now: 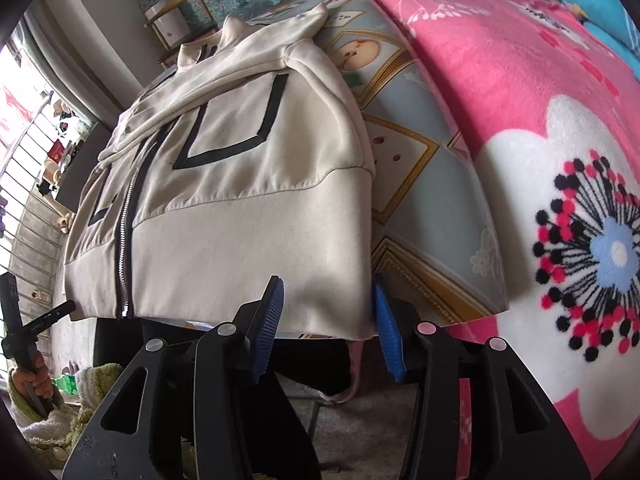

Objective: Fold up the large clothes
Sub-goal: 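Lift the hem with both grippers and fold it toward the collar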

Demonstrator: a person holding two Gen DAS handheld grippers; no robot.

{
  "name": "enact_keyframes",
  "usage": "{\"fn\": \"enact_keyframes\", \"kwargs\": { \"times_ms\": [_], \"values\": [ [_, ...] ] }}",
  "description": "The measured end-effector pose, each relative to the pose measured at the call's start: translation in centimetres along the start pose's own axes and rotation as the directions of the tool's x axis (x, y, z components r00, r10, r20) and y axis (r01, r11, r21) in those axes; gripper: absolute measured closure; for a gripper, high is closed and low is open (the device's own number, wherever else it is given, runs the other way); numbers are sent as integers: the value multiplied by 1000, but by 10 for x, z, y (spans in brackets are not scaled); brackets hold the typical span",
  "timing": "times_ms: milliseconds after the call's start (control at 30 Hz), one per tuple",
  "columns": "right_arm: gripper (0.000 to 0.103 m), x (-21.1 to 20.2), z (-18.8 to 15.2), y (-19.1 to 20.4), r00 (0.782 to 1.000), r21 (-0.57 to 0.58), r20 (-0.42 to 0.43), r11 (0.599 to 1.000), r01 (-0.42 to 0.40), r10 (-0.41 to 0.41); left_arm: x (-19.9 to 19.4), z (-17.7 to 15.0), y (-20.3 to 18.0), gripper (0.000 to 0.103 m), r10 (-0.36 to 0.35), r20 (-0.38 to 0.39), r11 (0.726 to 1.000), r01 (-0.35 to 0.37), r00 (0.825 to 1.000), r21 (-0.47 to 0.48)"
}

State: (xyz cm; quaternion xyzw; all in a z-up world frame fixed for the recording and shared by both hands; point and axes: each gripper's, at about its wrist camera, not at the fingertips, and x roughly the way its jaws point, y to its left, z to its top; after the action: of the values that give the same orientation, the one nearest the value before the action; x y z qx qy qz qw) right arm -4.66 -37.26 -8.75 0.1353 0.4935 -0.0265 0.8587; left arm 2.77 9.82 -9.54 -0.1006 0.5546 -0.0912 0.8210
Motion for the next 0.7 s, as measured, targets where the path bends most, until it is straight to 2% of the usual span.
{"fn": "enact_keyframes", "kwargs": {
  "times_ms": [233,267,333,367,400,500,567,633,700],
  "values": [
    [59,2,-6,8,1000,-8,12,1000,17,-17,4,-1,1,78,-16,-4,1000,16,1000,-23],
    [63,2,-6,9,1000,-7,15,1000,23,-23,5,-1,0,78,-10,-5,1000,10,1000,-24],
    [78,3,-7,11,998,-18,17,998,60,-60,2,-1,-4,89,-3,6,1000,3,1000,-15],
    [87,2,-7,11,997,-15,19,997,70,-70,-2,0,-8,95,-1,21,1000,1,1000,4],
    [93,2,-7,10,998,-7,20,998,62,-62,-6,0,-12,97,0,37,1000,-1,999,22],
    [95,-4,-5,13,997,3,42,998,58,-58,-21,4,-23,98,-12,87,998,7,996,56],
    [96,-15,-3,16,996,13,75,999,49,-49,-34,9,-27,98,-45,123,998,38,991,52],
    [96,-28,2,19,993,36,111,999,29,-33,-51,18,-29,98,-81,172,996,75,982,44],
    [96,-40,11,24,988,40,151,999,12,-18,-71,34,-29,99,-123,235,992,119,964,34]
  ]
}}
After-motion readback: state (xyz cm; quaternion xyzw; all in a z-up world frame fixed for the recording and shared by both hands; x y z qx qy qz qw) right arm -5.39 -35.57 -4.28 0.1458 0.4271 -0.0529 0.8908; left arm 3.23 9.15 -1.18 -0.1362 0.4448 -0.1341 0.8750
